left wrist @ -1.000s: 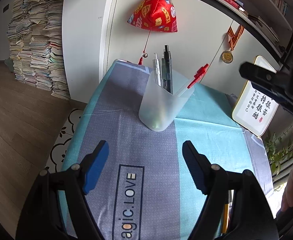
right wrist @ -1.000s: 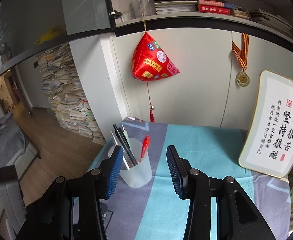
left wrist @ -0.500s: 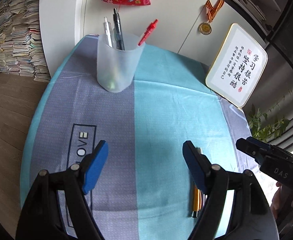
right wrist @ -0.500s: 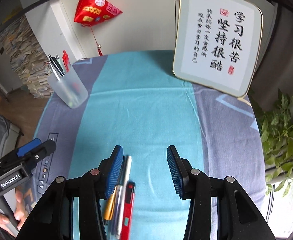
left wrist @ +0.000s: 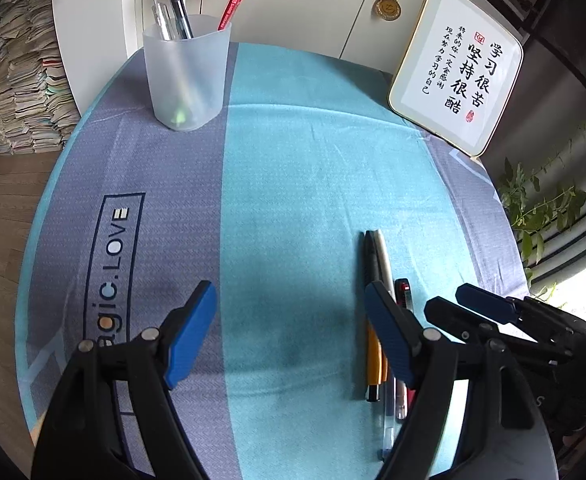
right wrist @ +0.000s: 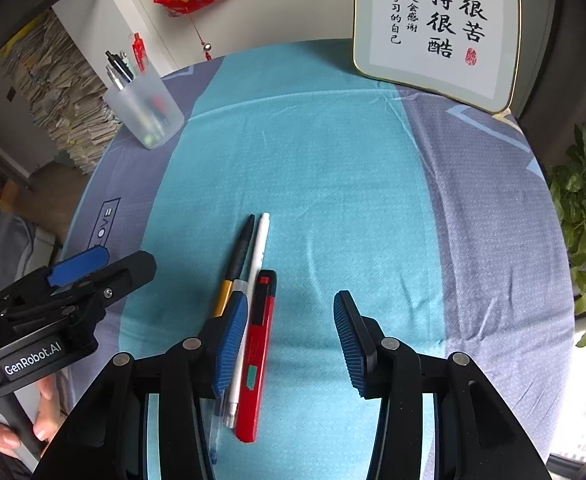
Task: Organize stationery
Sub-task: 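Move both open tools back over the remaining pens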
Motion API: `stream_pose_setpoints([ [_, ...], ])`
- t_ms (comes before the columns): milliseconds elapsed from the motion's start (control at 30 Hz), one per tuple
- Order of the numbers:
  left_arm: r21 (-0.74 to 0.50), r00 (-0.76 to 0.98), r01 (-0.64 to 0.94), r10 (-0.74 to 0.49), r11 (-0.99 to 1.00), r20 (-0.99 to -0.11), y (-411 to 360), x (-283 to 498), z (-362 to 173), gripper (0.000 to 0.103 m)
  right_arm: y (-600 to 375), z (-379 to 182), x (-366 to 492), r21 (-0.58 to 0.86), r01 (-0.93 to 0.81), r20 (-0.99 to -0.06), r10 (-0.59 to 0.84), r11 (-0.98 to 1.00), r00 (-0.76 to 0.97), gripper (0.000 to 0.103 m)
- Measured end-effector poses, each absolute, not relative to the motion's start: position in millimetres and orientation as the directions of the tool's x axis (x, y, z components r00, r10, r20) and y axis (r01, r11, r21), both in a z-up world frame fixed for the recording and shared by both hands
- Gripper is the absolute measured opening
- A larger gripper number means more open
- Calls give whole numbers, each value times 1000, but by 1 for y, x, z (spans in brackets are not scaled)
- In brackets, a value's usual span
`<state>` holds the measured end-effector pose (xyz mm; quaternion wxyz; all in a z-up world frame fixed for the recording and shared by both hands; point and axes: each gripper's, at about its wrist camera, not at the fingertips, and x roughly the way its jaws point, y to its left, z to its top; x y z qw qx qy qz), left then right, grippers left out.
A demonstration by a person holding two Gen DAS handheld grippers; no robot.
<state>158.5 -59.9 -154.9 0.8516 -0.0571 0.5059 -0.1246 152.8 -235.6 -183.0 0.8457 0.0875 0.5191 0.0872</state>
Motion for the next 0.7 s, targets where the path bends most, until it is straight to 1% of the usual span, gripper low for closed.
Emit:
stream_pose_setpoints([
  [67, -228, 450, 153, -273, 962, -850, -59, 157, -155, 76, -234, -187, 154, 259, -54, -862, 257, 964, 437, 46],
  [200, -231, 437, 137, -268, 963, -858, -55, 156, -159, 76, -228, -192, 157, 251, -56, -866, 250, 966, 433, 46],
  [433, -220, 445, 119, -250, 968, -860, -49, 155, -160, 76, -224, -200, 165, 177, -18, -885, 167, 984, 434, 46],
  [533, -217, 443, 128, -252, 968, -861, -50, 155, -161, 76, -222, -201, 168, 175, -7, -884, 160, 985, 439, 46],
  [700, -195, 445, 143, -239, 970, -863, -51, 153, -161, 76, -222, -198, 167, 110, -1, -894, 99, 994, 438, 46],
])
